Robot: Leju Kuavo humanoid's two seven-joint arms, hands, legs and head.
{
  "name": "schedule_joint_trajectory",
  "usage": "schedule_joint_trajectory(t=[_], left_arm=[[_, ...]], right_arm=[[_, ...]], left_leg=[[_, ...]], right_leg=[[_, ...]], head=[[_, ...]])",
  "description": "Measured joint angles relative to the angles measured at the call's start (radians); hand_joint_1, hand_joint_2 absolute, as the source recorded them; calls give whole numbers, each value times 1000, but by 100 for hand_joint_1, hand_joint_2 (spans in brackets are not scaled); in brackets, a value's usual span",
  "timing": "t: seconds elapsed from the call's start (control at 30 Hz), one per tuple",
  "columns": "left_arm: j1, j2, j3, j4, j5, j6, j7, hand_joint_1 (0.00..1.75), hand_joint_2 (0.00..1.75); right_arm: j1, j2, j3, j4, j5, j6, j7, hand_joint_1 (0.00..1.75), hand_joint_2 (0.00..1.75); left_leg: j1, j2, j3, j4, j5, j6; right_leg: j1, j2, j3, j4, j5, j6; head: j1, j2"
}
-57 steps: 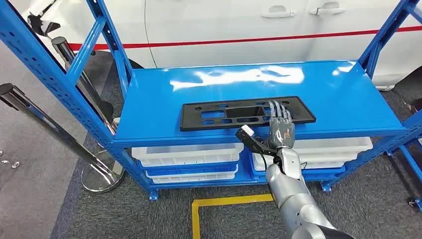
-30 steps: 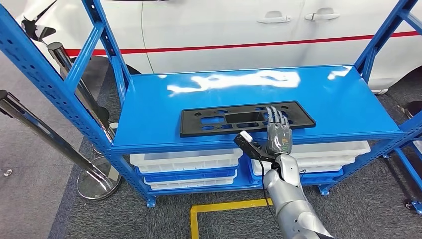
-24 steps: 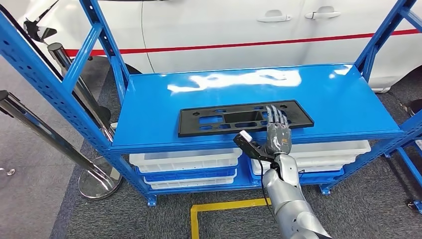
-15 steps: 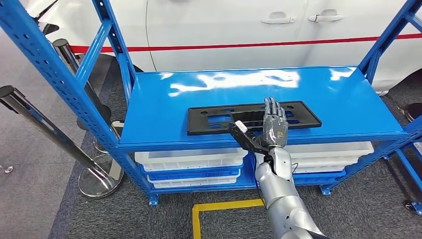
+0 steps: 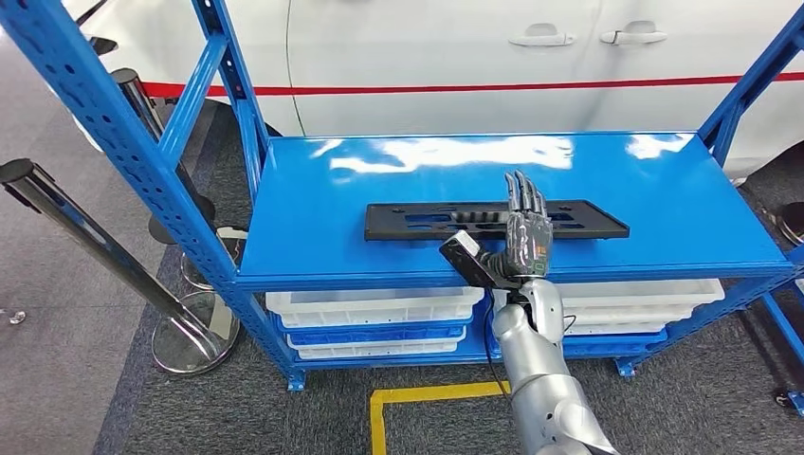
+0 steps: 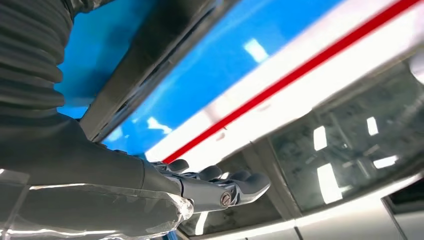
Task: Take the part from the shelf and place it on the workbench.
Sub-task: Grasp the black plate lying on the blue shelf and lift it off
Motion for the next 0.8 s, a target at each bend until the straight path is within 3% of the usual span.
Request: schedule_joint_trajectory(t=[0.03, 0.1, 0.17, 0.2, 0.23, 0.27, 0.37, 0.43, 0.57, 0.63, 0.7, 0.73, 0.8], left_arm=[[0, -1, 0, 0, 0, 0, -1, 0, 0], [-5, -5, -4, 0, -1, 0, -5, 0, 0], [-11, -8, -8, 0, -3, 0, -11, 0, 0], [-14, -8, -8, 0, -3, 1, -12, 0, 0], [-15, -8, -8, 0, -3, 2, -13, 0, 0], [-16, -8, -9, 0, -3, 3, -14, 0, 0], [-16, -8, -9, 0, -4, 4, -16, 0, 0], [-16, -8, -10, 0, -4, 4, -16, 0, 0], [-16, -10, -12, 0, -5, 5, -19, 0, 0], [-17, -11, -14, 0, -6, 5, -22, 0, 0], [-17, -11, -15, 0, -4, 4, -29, 0, 0], [-17, -10, -15, 0, -2, 3, -34, 0, 0], [-16, -10, -15, 0, 0, 2, -44, 0, 0]], right_arm=[[0, 1, 0, -5, 0, 0, 0, 0, 175], [1, 6, 0, -24, 10, 0, 5, 86, 175], [4, 14, 0, -39, 31, 0, 11, 173, 175], [5, 17, 0, -40, 39, 0, 11, 175, 175], [7, 17, 0, -39, 42, 0, 7, 175, 175], [8, 17, 0, -38, 43, 0, 3, 175, 175], [8, 17, 0, -38, 43, 0, -3, 175, 175], [7, 17, 0, -38, 42, 0, -4, 175, 175], [6, 19, 0, -38, 45, 0, -11, 175, 175], [4, 19, 0, -39, 46, 0, -14, 175, 175], [5, 19, -4, -38, 44, 0, -17, 175, 175], [6, 18, -8, -38, 43, 0, -21, 175, 175], [8, 18, -15, -37, 40, 0, -29, 175, 175]], left_leg=[[-1, 0, 2, 0, -4, -2], [-2, 1, 1, 15, -26, -18], [3, 5, -72, 152, -91, -43], [6, 7, -116, 230, -116, -52], [11, 8, -153, 281, -120, -57], [14, 8, -154, 266, -93, -59], [18, 12, -87, 84, 22, -57], [14, 13, -62, 17, 42, -48], [15, 11, -53, -4, 45, -24], [18, 12, -46, -13, 49, -13], [18, 12, -45, -13, 47, -8], [17, 12, -44, -13, 46, -7], [18, 10, -42, -10, 43, -8]], right_leg=[[4, 0, 17, -34, 11, -5], [8, 1, 58, -115, 26, -23], [7, -1, 90, -161, 21, -42], [4, -2, 99, -166, 15, -46], [4, -2, 103, -164, 11, -47], [3, -2, 107, -163, 7, -46], [3, 0, 119, -158, -4, -38], [5, 1, 116, -157, -6, -28], [3, 0, 109, -143, -15, -8], [2, 0, 69, -58, -61, -2], [0, 0, 1, 71, -112, 3], [-2, 0, -23, 110, -118, 4], [-5, 0, -31, 109, -93, 6]], head=[[0, 0], [-1, 0], [-1, 0], [-1, 0], [-1, 0], [-1, 0], [-1, 0], [-1, 0], [-1, 0], [-1, 0], [-1, 0], [0, 0], [-1, 0]])
